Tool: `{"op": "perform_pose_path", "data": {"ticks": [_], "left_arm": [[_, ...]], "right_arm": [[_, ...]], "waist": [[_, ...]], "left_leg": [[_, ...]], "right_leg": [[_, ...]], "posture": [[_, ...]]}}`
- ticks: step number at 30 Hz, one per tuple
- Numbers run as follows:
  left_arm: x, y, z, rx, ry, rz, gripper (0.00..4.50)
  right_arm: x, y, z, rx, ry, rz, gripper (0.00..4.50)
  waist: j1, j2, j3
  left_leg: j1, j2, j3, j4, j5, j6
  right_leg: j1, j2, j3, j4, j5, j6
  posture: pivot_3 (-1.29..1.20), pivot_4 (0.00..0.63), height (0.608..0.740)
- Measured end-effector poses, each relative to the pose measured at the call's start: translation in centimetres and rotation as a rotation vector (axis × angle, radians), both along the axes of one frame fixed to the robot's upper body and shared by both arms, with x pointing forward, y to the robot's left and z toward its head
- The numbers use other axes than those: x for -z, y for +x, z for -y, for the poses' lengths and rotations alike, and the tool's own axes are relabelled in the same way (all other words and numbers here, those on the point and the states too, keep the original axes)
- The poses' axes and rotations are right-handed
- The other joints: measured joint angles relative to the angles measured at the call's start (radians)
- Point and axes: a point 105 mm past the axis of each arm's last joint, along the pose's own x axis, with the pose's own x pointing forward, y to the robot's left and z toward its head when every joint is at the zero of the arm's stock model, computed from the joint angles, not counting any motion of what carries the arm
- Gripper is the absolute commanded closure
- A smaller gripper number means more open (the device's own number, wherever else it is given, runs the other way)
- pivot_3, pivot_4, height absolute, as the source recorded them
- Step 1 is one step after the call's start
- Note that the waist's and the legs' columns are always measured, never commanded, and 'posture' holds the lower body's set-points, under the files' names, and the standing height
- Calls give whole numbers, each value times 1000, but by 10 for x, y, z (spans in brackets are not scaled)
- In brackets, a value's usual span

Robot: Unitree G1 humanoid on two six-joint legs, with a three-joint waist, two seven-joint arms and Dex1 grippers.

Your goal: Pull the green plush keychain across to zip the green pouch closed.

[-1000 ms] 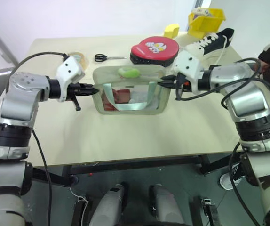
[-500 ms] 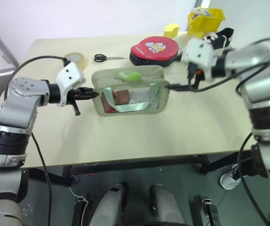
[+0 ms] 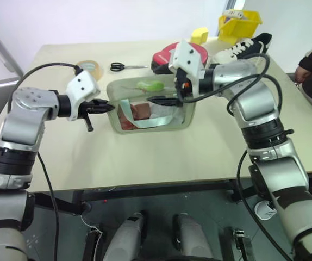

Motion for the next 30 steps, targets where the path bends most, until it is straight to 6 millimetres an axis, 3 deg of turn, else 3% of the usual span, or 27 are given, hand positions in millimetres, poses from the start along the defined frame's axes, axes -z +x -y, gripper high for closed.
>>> {"op": "perform_pose_path", "data": {"ticks": [3,6,11,14,18,20,25,28,30], "left_arm": [[0,0,0,0,1,1,4500],[0,0,0,0,1,1,4500],[0,1,-1,2,2,5,4500],[0,2,1,7,2,6,4500],[0,1,2,10,-1,5,4500],[0,2,2,8,-1,5,4500],[1,2,4,19,-4,15,4500],[1,4,5,21,-1,11,4500],[0,4,5,24,1,7,4500]], "right_arm": [[0,0,0,-3,-1,-1,3054],[0,0,0,-7,-1,1,4472],[-2,0,1,-2,4,9,4472],[-11,5,15,67,9,42,4472],[-62,21,81,369,44,254,4472],[-68,25,111,494,17,338,4472],[-18,39,153,677,-85,348,4472],[10,41,164,729,-100,316,4472],[41,44,161,748,-86,252,4472]], "waist": [[-1,0,0],[0,0,0],[0,0,0],[4,0,0],[9,0,0],[6,0,0],[2,0,0],[2,0,0],[0,-1,-1]], "left_leg": [[0,0,0,0,0,0],[0,0,0,0,0,0],[0,0,0,0,0,0],[0,0,0,0,0,0],[-1,0,0,0,0,0],[0,0,0,0,0,0],[0,0,1,-1,0,0],[0,0,1,0,0,0],[1,1,1,0,0,0]], "right_leg": [[0,0,0,1,0,0],[0,0,0,0,0,0],[0,0,0,0,0,0],[0,0,0,0,0,0],[0,0,0,-1,-1,-2],[0,-1,0,-1,-2,-4],[0,-1,2,-1,-2,-4],[0,0,2,0,-2,-3],[2,0,1,0,-2,-4]], "posture": [[0,150,740],[0,150,740],[0,150,740],[0,150,740],[0,150,740],[0,150,740],[0,150,740],[0,150,740],[0,150,740]]}}
